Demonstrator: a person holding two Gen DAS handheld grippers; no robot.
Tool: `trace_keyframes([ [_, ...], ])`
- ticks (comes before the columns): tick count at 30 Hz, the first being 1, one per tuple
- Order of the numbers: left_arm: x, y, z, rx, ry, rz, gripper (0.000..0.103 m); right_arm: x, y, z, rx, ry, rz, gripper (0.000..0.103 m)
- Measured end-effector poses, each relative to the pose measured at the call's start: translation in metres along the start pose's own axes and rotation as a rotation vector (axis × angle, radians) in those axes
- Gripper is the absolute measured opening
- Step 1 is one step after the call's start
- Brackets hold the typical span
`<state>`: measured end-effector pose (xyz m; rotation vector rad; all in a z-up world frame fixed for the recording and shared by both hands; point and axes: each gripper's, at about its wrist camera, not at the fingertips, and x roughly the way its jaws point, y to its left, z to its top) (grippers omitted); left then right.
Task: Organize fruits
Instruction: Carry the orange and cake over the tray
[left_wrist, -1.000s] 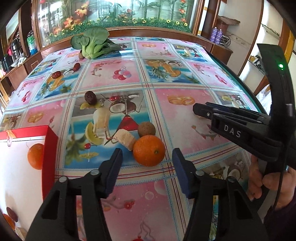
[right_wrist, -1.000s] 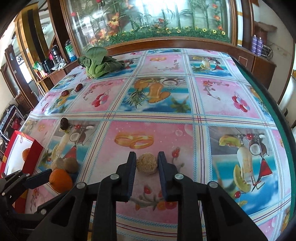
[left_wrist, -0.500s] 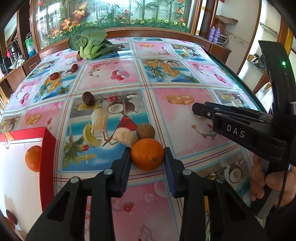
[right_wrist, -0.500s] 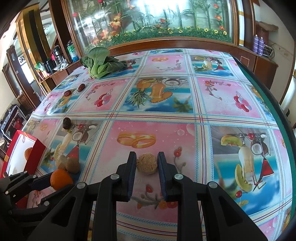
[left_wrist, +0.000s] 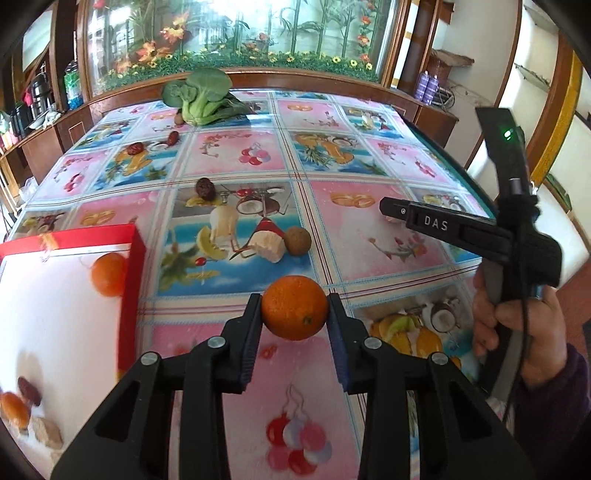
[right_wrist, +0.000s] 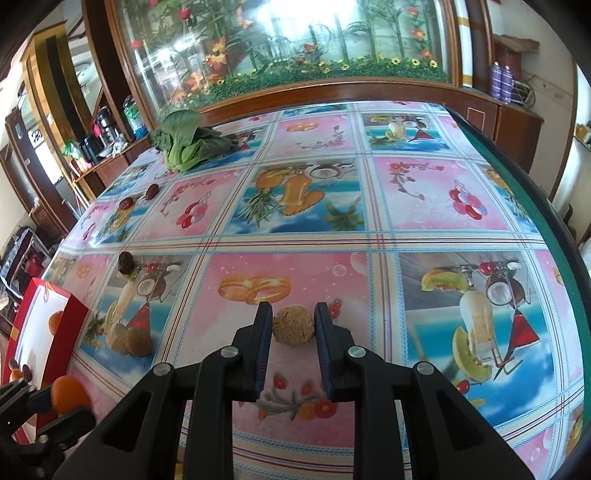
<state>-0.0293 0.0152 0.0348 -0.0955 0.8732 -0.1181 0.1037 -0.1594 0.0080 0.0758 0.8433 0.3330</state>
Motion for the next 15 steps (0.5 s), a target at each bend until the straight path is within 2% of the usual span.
trace_keyframes([
  [15,-0.057,0.041,-0.022,-0.08,-0.076,0.019,0.036,-0.02,-0.004,-0.003,0.07,-0.1,0.004,0.022],
])
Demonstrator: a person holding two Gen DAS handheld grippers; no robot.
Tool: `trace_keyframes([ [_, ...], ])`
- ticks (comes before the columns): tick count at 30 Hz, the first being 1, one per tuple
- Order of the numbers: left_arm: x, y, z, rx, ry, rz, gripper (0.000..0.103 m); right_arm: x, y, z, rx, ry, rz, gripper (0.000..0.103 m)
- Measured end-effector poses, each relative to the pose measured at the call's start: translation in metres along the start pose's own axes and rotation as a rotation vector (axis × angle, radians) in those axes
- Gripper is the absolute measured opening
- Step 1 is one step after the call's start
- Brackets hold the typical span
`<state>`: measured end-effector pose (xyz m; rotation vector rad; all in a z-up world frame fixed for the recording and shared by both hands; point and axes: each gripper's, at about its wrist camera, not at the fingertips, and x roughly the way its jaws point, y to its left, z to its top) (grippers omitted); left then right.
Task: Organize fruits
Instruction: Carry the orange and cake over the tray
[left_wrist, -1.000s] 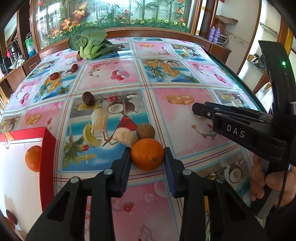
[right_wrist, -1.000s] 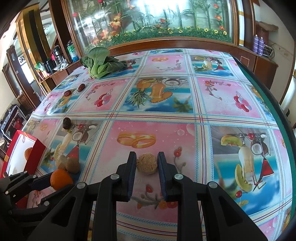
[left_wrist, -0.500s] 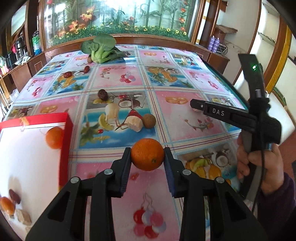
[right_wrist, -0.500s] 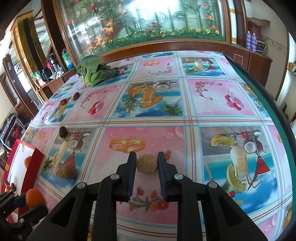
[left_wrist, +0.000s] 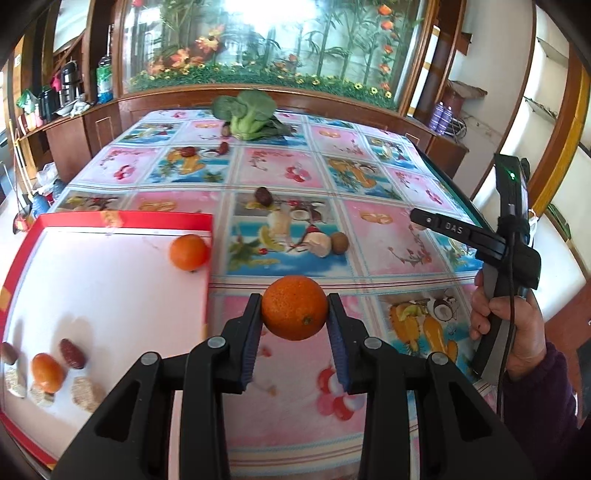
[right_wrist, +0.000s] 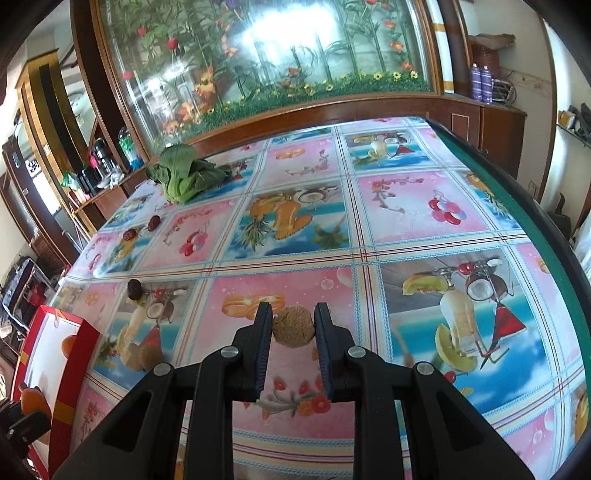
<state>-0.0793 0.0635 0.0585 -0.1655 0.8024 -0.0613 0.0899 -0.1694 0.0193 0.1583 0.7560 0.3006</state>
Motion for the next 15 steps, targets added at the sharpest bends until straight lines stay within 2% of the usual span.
trace_keyframes([
  [3,-0.008,0.013,-0.003,-0.017,-0.006,0.001,0.036,-0.002,0.009,-0.004,0.034,0.008,0.055,0.022],
  [7,-0.02,0.032,-0.007,-0.034,-0.023,0.012,0.036,-0.007,0.035,-0.011,0.008,-0.004,0.115,0.022],
  [15,-0.046,0.09,-0.013,-0.133,-0.074,0.074,0.036,-0.017,0.095,-0.025,-0.019,-0.029,0.257,0.022],
])
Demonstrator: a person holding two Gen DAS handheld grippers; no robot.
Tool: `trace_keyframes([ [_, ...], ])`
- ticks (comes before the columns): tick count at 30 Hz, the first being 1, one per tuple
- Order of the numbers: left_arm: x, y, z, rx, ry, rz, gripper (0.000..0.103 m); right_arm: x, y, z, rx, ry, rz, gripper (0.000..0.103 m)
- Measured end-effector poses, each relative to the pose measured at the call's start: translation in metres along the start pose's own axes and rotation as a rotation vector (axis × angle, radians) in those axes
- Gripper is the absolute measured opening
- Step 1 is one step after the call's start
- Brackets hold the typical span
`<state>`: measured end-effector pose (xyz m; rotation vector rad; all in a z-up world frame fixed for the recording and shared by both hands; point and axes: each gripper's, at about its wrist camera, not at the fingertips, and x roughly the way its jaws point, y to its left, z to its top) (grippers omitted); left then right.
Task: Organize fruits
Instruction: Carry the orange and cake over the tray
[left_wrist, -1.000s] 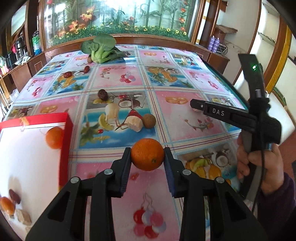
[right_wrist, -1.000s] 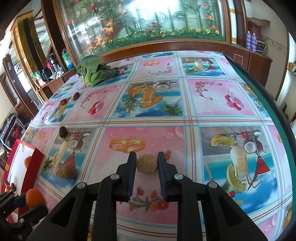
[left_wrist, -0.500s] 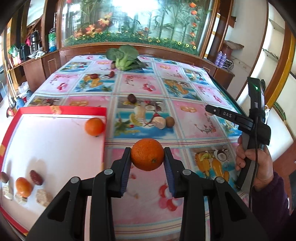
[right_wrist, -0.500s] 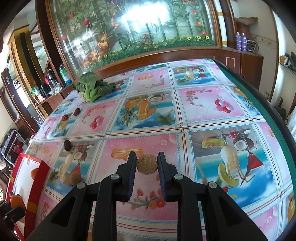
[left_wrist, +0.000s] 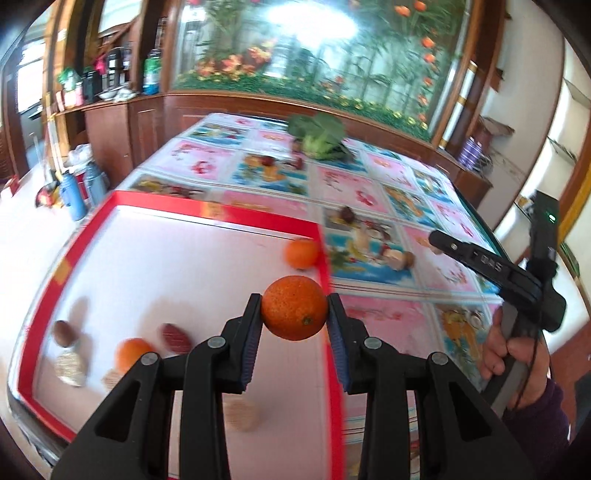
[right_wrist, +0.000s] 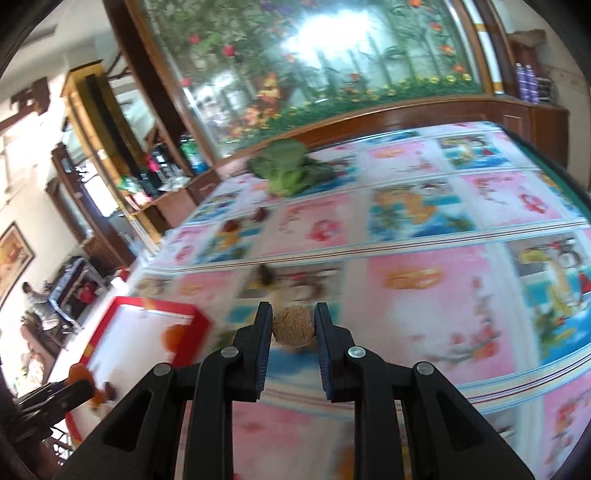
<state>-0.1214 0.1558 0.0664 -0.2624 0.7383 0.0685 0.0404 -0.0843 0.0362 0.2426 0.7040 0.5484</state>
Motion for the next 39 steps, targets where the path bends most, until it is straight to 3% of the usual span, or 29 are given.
trace_keyframes([
  [13,-0.009,0.079,0.001,-0.115,-0.04,0.166,0.036,0.038,0.106,-0.019,-0.096,0.052,0.224,0.021],
  [25,0.012,0.104,-0.005,-0.16,0.017,0.235,0.037,0.073,0.143,-0.049,-0.266,0.218,0.223,0.021],
  [39,0.023,0.112,-0.013,-0.179,0.064,0.263,0.037,0.079,0.149,-0.061,-0.322,0.278,0.225,0.022],
])
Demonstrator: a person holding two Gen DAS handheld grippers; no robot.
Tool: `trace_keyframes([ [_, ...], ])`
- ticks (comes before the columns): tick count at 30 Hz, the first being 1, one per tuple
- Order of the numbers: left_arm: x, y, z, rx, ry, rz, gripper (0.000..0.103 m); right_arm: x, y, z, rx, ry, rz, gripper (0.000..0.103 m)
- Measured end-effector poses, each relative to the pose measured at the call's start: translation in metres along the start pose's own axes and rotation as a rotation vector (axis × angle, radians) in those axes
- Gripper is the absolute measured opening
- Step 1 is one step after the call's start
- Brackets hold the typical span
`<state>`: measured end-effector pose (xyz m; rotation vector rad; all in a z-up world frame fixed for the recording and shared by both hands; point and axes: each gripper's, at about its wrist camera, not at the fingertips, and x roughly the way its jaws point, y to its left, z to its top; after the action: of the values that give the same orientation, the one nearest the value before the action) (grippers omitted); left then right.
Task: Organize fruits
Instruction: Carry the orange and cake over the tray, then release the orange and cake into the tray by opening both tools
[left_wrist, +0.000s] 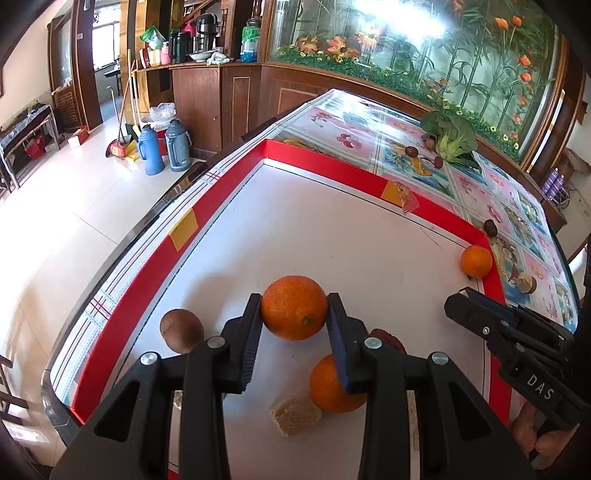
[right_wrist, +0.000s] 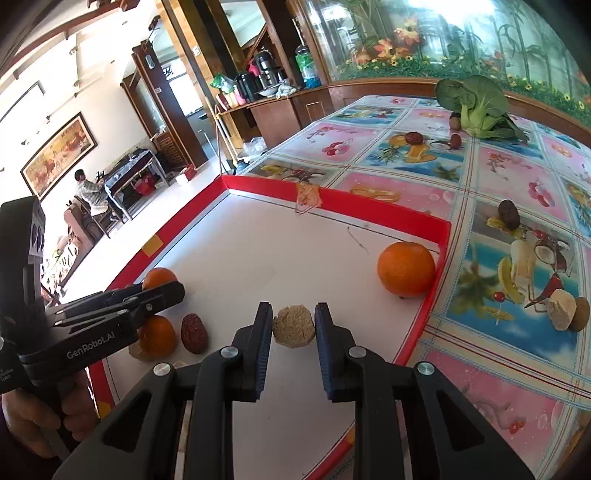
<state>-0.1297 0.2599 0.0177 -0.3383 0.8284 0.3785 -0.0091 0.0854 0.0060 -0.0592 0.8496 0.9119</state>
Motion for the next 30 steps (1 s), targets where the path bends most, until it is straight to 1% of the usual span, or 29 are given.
trace_keyframes([
  [5,0.0,-0.001,0.001,0.0,0.003,0.006,0.037,0.001,0.004,-0.001,-0.02,0.01,0.0,0.022],
  [6,0.0,0.0,0.001,-0.001,0.004,0.006,0.039,0.001,0.005,-0.001,-0.024,0.012,0.0,0.022],
  [9,0.0,0.001,0.001,-0.007,0.005,0.018,0.051,0.002,0.006,-0.001,-0.031,0.016,0.002,0.022],
  [10,0.0,0.002,0.001,-0.01,0.005,0.021,0.054,0.002,0.007,-0.001,-0.034,0.017,0.001,0.023],
  [12,0.0,0.003,0.001,-0.015,0.007,0.02,0.055,0.002,0.008,-0.001,-0.042,0.02,0.0,0.025],
  [14,0.0,0.005,0.001,-0.021,0.01,0.02,0.06,0.003,0.01,-0.001,-0.051,0.023,0.003,0.032],
  [15,0.0,0.005,0.001,-0.026,0.011,0.021,0.066,0.003,0.011,-0.002,-0.059,0.024,0.004,0.035],
  [16,0.0,0.006,0.001,-0.033,0.01,0.019,0.07,0.003,0.013,-0.002,-0.067,0.024,0.003,0.041],
  [17,0.0,0.007,0.001,-0.035,0.008,0.018,0.07,0.002,0.015,-0.003,-0.076,0.025,0.002,0.047],
  [20,-0.001,0.006,0.001,-0.03,0.008,0.022,0.072,0.003,0.016,-0.003,-0.083,0.025,0.004,0.048],
  [21,-0.001,0.006,0.001,-0.03,0.006,0.026,0.074,0.002,0.015,-0.003,-0.078,0.024,0.004,0.048],
  [24,-0.005,0.007,0.001,-0.031,-0.017,0.056,0.081,-0.002,0.009,-0.001,-0.057,0.004,0.001,0.048],
  [26,-0.01,0.008,0.002,-0.031,-0.043,0.081,0.083,-0.009,0.005,0.001,-0.038,-0.028,-0.003,0.048],
  [28,-0.015,0.006,0.003,-0.024,-0.069,0.109,0.09,-0.015,-0.001,0.002,-0.007,-0.054,-0.002,0.049],
  [30,-0.022,0.002,0.004,-0.004,-0.109,0.143,0.093,-0.02,-0.007,0.004,0.022,-0.076,-0.01,0.049],
])
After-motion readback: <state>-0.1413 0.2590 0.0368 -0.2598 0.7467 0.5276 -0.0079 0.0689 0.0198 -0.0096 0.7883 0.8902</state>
